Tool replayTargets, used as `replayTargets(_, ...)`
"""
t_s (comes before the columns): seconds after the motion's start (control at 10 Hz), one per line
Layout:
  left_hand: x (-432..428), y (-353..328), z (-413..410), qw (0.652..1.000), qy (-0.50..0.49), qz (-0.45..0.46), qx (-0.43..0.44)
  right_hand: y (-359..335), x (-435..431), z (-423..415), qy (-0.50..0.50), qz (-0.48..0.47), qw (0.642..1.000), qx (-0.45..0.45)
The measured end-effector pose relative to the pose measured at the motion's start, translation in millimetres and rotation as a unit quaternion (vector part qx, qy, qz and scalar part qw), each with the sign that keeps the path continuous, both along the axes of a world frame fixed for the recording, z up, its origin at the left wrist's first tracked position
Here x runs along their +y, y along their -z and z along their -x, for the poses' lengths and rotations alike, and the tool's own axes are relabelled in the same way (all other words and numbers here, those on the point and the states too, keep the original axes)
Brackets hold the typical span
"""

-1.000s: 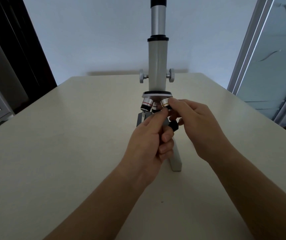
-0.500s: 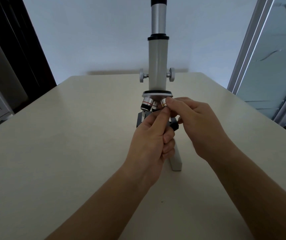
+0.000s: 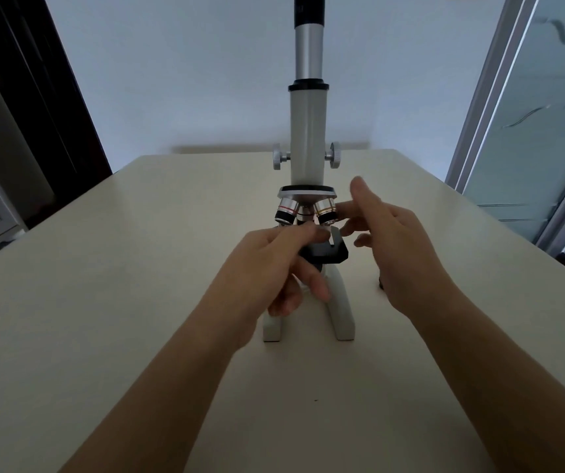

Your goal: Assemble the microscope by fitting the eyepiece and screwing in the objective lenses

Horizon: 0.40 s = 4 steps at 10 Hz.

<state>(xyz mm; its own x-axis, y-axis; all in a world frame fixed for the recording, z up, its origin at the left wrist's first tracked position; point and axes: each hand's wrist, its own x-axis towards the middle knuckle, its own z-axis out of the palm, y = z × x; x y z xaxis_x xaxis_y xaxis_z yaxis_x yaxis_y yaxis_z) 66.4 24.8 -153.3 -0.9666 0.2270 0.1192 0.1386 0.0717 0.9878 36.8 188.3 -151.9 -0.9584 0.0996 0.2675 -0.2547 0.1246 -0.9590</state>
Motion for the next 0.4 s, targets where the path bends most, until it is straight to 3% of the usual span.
replayTargets(0.1, -4.7, -3.3, -2.2, 0.996, -0.001, 0.042, 0.077, 0.4, 6.9, 3.7, 0.027, 0.007, 0.999, 0.022)
replayTargets(0.2, -6.7, -6.9, -3.1, 0.988, 0.005, 0.024, 0.154, 2.3, 11.6, 7.5, 0.059, 0.054, 0.996, 0.046)
replayTargets(0.3, -10.9, -7.7, -1.2, 0.985, 0.046, -0.046, 0.162, 0.6, 12.1, 9.6, 0.031, 0.121, 0.988, 0.086)
replayTargets(0.4, -14.4, -12.2, -2.8, 0.980, 0.082, -0.142, 0.109, -3.1, 8.5, 4.0, -0.058, 0.141, 0.978, 0.142)
